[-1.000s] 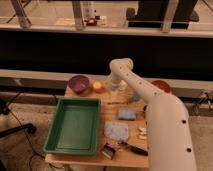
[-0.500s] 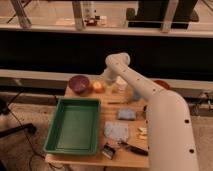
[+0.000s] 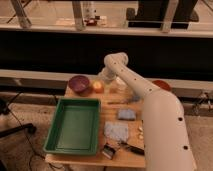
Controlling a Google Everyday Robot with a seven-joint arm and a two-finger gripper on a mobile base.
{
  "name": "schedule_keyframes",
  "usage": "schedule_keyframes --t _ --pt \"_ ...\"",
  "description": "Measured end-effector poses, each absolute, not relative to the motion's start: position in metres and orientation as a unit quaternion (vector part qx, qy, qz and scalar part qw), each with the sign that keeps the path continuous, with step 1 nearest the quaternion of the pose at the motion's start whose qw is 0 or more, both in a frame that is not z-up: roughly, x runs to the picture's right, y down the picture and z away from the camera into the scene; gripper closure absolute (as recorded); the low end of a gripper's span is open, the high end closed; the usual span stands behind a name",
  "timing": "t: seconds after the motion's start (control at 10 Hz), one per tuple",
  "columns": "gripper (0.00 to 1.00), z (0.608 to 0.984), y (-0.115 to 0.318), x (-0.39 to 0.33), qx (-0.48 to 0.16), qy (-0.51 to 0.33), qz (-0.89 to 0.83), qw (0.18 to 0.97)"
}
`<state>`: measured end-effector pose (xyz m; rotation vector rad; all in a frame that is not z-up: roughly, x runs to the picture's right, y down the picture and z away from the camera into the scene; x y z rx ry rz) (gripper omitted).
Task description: Place apple in plastic cup
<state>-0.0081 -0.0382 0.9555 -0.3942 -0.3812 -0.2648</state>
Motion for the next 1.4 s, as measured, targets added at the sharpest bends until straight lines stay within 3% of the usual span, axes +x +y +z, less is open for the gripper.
schedule_keyframes --t 0.8,1.4 --pt "0.2 0.984 -0.045 -0.049 -0.194 -0.228 -0.142 0.943" --pt "0.2 1.011 -0.027 -0.05 -0.228 -0.23 -0.143 0.935"
